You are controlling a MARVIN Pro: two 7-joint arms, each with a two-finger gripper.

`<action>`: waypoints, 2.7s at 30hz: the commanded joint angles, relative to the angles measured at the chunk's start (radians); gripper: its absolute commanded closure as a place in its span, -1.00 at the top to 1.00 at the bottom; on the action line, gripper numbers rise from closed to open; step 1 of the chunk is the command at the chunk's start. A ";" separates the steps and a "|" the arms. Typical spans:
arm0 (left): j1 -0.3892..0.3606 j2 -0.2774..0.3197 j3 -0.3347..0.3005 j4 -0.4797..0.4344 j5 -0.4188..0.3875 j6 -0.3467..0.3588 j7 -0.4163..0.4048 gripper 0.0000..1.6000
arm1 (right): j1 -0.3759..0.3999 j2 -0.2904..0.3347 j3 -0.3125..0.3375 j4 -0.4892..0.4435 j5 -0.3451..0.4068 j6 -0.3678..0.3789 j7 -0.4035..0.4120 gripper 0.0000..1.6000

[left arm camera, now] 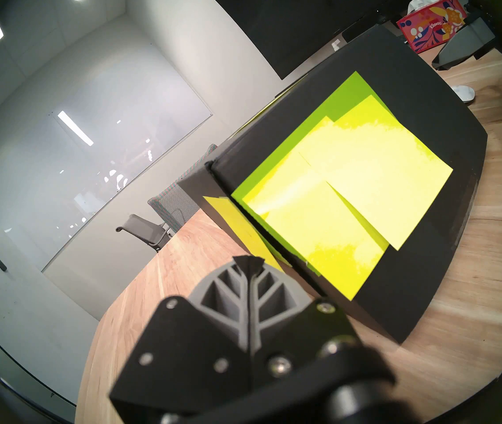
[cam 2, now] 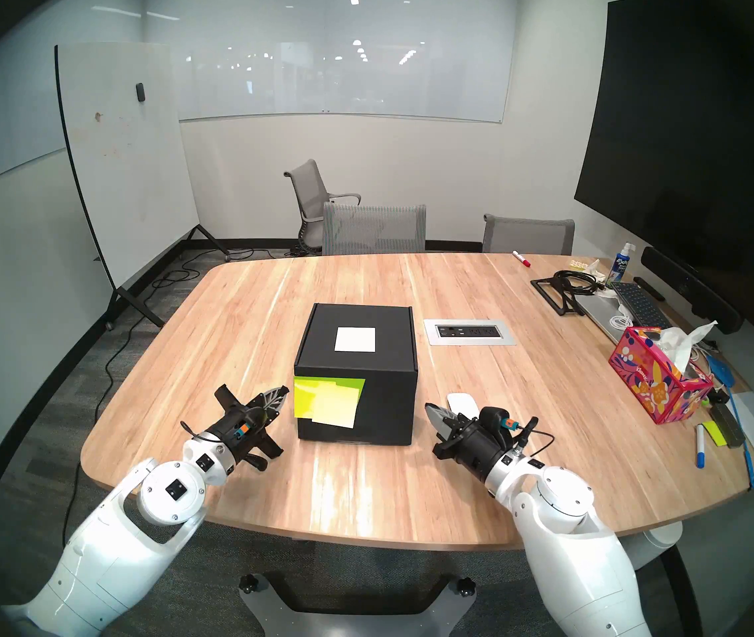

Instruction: Open the box and place the mouse inside

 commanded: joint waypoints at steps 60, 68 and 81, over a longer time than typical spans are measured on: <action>-0.005 0.001 -0.001 -0.017 0.003 -0.006 0.002 -1.00 | 0.047 -0.019 0.011 0.015 0.012 0.007 0.025 -1.00; -0.005 0.001 -0.001 -0.017 0.003 -0.006 0.002 -1.00 | 0.047 -0.020 0.011 0.015 0.011 0.007 0.025 -1.00; -0.005 0.001 -0.001 -0.017 0.003 -0.006 0.002 -1.00 | 0.047 -0.021 0.012 0.015 0.010 0.008 0.026 -1.00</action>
